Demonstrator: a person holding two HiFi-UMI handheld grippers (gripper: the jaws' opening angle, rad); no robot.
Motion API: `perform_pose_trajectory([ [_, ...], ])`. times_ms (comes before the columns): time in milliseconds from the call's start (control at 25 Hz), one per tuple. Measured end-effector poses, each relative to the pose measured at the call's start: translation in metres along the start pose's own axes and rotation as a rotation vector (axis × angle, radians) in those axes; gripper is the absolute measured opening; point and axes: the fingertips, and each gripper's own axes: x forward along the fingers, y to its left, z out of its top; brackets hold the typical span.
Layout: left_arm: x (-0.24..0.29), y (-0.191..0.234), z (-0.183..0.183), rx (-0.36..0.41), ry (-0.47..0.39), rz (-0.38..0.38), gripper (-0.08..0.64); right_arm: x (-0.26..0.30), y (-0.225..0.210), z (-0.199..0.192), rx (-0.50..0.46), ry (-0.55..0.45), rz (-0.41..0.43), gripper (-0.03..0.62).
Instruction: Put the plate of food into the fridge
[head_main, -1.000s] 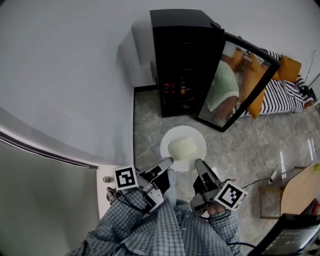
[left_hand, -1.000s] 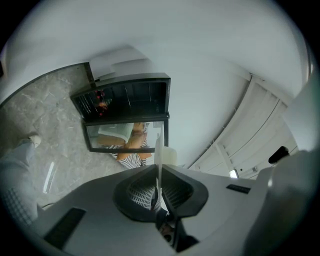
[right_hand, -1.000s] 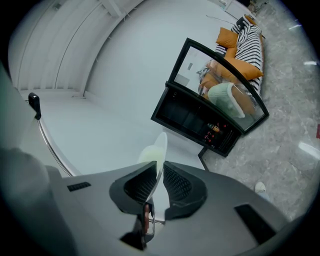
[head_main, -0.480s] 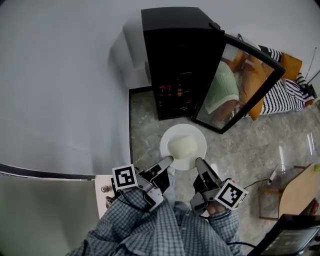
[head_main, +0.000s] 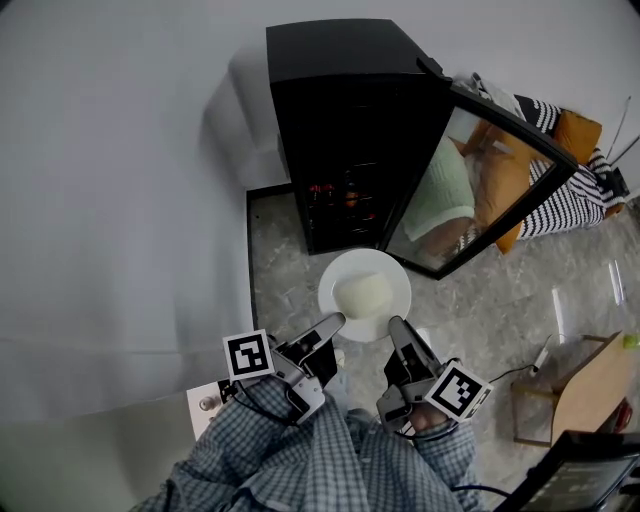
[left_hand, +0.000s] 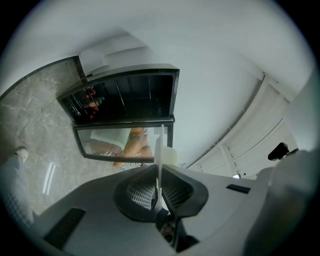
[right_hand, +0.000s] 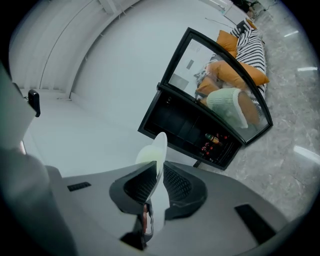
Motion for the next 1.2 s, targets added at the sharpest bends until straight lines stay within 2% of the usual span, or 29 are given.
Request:
perform_pose_trajectory([
  [320, 0.027, 0.001, 0.049, 0.010, 0.017, 0.005, 0.023, 0.049, -0.001, 0.023, -0.001, 0.004, -0.008, 0.048],
  [480, 0.032, 0.003, 0.063, 0.003, 0.013, 0.007, 0.023, 0.063, -0.004, 0.029, 0.002, 0.014, -0.034, 0.048],
  [640, 0.037, 0.004, 0.077, -0.004, 0.010, 0.006, 0.023, 0.078, 0.001, 0.035, -0.003, 0.009, -0.019, 0.048],
  [960, 0.050, 0.007, 0.093, -0.015, 0.004, -0.004, 0.023, 0.093, -0.003, 0.047, -0.003, 0.005, -0.039, 0.048],
  [1200, 0.058, 0.007, 0.097, 0.006, -0.015, 0.001, 0.023, 0.099, -0.008, 0.056, -0.017, 0.016, -0.030, 0.048],
])
